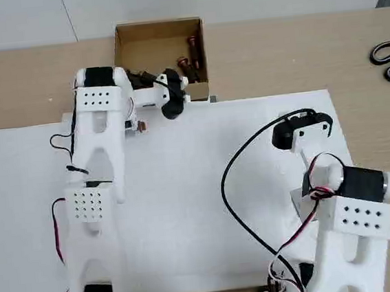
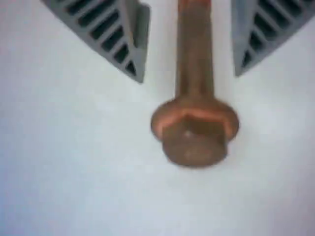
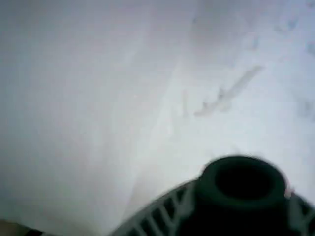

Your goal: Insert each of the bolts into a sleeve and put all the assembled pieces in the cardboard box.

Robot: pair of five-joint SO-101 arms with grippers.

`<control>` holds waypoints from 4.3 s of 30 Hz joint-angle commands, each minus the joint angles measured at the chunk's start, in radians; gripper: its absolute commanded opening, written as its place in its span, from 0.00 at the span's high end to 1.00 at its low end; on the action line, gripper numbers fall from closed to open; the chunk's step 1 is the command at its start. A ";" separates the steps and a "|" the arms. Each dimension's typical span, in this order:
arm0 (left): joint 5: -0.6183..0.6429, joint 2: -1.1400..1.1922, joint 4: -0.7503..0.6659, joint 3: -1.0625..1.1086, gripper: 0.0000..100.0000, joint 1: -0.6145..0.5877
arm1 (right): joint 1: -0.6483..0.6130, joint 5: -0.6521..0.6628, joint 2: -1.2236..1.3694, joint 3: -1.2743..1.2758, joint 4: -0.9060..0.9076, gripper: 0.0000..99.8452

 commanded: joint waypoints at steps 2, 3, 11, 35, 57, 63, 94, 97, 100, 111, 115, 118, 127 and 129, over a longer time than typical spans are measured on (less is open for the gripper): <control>-0.152 -0.006 0.028 -0.030 0.89 0.018 | 0.005 -0.003 -0.022 -0.005 -0.021 1.00; -0.152 -0.003 0.028 -0.022 0.89 0.026 | 0.005 -0.003 -0.022 -0.005 -0.021 1.00; -0.140 0.084 0.012 -0.021 0.94 0.044 | 0.007 -0.003 -0.022 -0.005 -0.018 1.00; 0.239 -0.307 0.029 -0.004 1.00 0.043 | 0.002 -0.003 -0.024 -0.144 0.012 1.00; 0.654 -1.395 -0.084 0.967 1.00 0.044 | -0.062 -0.046 -0.248 -0.038 -0.134 1.00; 0.654 -1.672 -0.341 1.288 1.00 0.043 | -0.082 -0.279 -0.249 0.020 -0.266 1.00; 1.531 -2.776 -0.827 2.402 1.00 0.044 | -0.394 -0.540 -0.412 0.224 -0.463 1.00; 1.634 -2.771 -0.827 2.408 0.99 0.043 | -0.440 -0.535 -0.561 0.307 -0.504 1.00; 1.711 -2.771 -0.829 2.410 0.99 0.049 | -0.483 -0.505 -0.687 0.411 -0.530 1.00; 1.978 -2.771 -0.878 2.411 0.99 0.049 | -0.760 -0.443 -0.972 0.712 -0.648 1.00; 1.996 -2.771 -0.951 2.411 0.99 0.051 | -0.845 -0.433 -0.970 0.738 -0.691 1.00; 1.996 -2.771 -0.987 2.407 0.99 0.080 | -0.900 -0.379 -0.970 0.758 -0.693 1.00; 2.108 -2.771 -0.987 2.405 0.99 0.279 | -0.938 -0.358 -0.970 0.787 -0.693 1.00; 2.130 -2.771 -0.987 2.405 0.99 0.305 | -0.940 -0.358 -0.970 0.787 -0.693 1.00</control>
